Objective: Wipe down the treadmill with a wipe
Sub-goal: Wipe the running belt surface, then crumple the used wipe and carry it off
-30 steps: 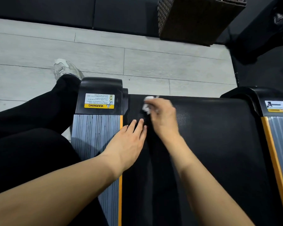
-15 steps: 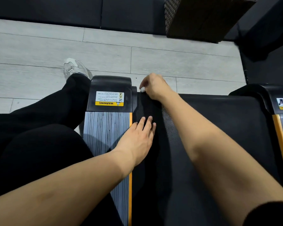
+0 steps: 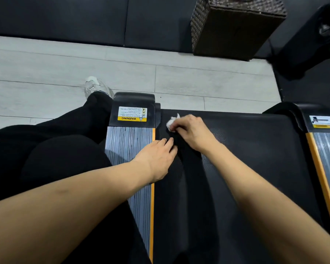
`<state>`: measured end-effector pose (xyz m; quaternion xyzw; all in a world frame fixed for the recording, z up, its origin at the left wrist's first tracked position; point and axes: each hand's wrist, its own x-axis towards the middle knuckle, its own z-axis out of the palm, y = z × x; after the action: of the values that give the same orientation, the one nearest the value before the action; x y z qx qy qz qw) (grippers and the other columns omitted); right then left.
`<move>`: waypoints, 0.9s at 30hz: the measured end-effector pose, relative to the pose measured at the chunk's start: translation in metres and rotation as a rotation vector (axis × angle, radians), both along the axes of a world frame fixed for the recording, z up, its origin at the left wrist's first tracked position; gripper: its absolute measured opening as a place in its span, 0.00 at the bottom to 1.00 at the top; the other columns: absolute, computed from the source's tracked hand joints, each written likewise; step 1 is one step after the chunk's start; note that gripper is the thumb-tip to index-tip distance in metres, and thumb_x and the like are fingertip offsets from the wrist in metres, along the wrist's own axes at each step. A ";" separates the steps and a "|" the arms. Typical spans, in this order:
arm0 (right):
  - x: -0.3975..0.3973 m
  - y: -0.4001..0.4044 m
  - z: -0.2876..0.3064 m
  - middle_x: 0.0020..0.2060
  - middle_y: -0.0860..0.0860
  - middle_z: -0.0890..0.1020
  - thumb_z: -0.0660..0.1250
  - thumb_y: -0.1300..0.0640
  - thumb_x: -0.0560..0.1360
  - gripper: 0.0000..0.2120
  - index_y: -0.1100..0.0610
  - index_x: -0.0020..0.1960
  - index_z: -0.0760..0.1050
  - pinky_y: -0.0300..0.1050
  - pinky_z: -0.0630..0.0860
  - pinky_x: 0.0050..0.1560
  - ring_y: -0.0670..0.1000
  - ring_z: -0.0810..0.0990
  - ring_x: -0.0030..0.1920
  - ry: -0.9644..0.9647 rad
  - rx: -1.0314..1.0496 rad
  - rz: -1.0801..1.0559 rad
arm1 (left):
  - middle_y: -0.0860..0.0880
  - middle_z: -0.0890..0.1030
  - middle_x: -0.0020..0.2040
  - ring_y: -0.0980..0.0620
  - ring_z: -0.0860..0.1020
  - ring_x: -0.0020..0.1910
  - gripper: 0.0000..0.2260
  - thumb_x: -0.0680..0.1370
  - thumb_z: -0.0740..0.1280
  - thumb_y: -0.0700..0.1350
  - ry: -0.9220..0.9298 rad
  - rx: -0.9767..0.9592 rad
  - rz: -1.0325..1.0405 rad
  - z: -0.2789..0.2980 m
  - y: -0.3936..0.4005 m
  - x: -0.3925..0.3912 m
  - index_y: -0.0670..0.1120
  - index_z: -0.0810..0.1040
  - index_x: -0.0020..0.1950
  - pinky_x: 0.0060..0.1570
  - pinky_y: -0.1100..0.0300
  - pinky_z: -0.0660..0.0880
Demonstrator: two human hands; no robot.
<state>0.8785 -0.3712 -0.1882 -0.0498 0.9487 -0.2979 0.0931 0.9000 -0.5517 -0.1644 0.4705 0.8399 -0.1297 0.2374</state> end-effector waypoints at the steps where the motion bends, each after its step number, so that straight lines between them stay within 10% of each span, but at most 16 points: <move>1: 0.012 0.002 0.002 0.46 0.47 0.86 0.65 0.68 0.74 0.11 0.55 0.45 0.83 0.28 0.69 0.52 0.46 0.79 0.56 0.002 -0.011 -0.028 | 0.37 0.56 0.82 0.39 0.59 0.79 0.30 0.84 0.59 0.51 -0.005 0.005 -0.002 0.003 -0.001 0.000 0.42 0.55 0.82 0.77 0.47 0.60; 6: 0.081 0.002 0.005 0.41 0.42 0.82 0.66 0.70 0.73 0.12 0.56 0.44 0.83 0.17 0.61 0.48 0.44 0.76 0.54 0.008 -0.069 -0.157 | 0.45 0.75 0.66 0.43 0.71 0.68 0.18 0.82 0.58 0.52 0.036 0.077 0.006 0.021 -0.013 0.006 0.46 0.73 0.69 0.69 0.48 0.67; 13: 0.169 -0.032 -0.022 0.51 0.40 0.81 0.68 0.67 0.76 0.13 0.50 0.53 0.79 0.34 0.67 0.65 0.50 0.77 0.51 0.110 -0.148 -0.306 | 0.48 0.74 0.69 0.44 0.71 0.68 0.19 0.82 0.58 0.49 0.165 0.290 0.203 0.094 -0.049 0.014 0.48 0.72 0.72 0.68 0.49 0.66; 17: 0.179 -0.051 -0.025 0.54 0.41 0.72 0.72 0.59 0.76 0.18 0.48 0.64 0.76 0.38 0.69 0.52 0.46 0.72 0.53 0.166 -0.093 -0.489 | 0.49 0.73 0.70 0.45 0.70 0.70 0.18 0.83 0.60 0.49 0.216 0.363 0.298 0.136 -0.071 0.017 0.49 0.74 0.72 0.68 0.51 0.65; 27: 0.097 -0.106 0.024 0.50 0.47 0.76 0.66 0.63 0.76 0.14 0.50 0.58 0.80 0.42 0.68 0.51 0.52 0.75 0.53 0.178 -0.149 -0.535 | 0.50 0.64 0.77 0.46 0.62 0.75 0.19 0.82 0.60 0.52 0.288 0.387 0.546 0.178 -0.158 -0.026 0.53 0.70 0.74 0.72 0.47 0.62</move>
<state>0.9752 -0.4775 -0.1641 0.1693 0.9082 -0.3751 -0.0764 0.8740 -0.7101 0.0141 0.2419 0.9684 0.0349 0.0491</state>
